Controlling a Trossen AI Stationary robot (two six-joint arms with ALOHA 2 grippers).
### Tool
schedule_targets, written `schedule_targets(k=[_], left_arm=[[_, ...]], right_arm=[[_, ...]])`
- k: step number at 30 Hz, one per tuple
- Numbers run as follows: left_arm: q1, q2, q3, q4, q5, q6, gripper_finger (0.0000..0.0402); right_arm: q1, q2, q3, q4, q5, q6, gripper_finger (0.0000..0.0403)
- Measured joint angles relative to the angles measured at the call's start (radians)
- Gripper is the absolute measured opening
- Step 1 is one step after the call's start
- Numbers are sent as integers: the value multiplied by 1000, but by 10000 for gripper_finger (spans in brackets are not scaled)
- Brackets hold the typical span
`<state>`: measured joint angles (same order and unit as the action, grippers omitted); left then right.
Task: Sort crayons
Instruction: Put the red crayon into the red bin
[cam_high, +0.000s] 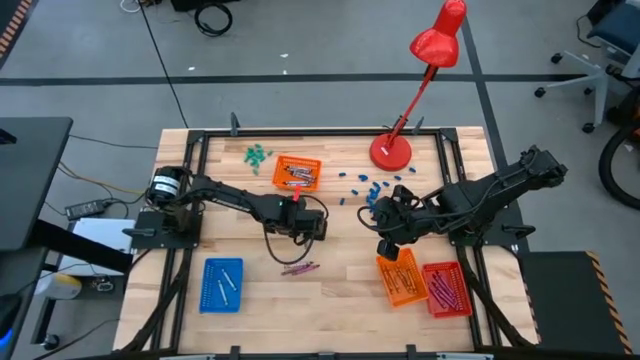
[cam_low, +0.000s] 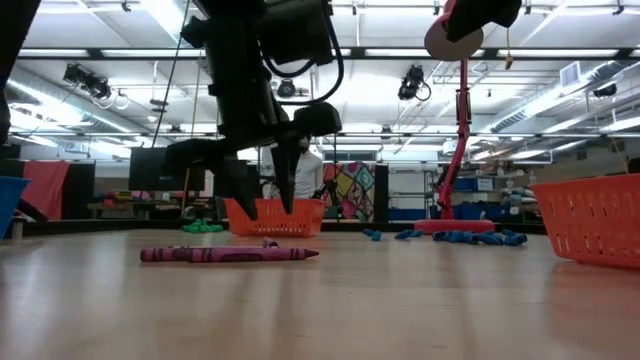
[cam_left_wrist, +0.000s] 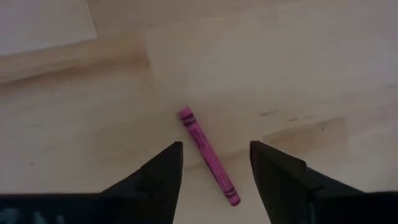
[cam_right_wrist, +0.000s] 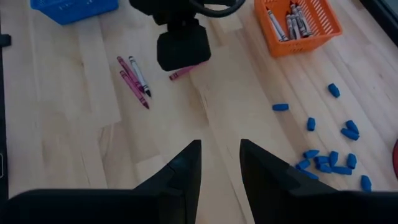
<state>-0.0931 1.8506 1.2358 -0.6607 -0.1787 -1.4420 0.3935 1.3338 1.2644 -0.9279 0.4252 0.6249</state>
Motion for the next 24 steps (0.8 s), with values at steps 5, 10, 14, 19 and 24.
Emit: schedule_targets(k=[5,10,14,19,24], left_arm=[[7,59,1,54,37,6,194],[-1,115,8,55,94,18,192],[-19,121,9,33,69,58,186],[-22,122,7,17,73,160,128],[-22,122,4,4,75,209,28]], right_arm=[[-2,0,0,7,2,-5,114],[-3,0,0,13,3,-8,114],[-3,0,0,9,3,-7,114],[-3,0,0,10,2,-5,114],[-3,0,0,7,1,-8,114]])
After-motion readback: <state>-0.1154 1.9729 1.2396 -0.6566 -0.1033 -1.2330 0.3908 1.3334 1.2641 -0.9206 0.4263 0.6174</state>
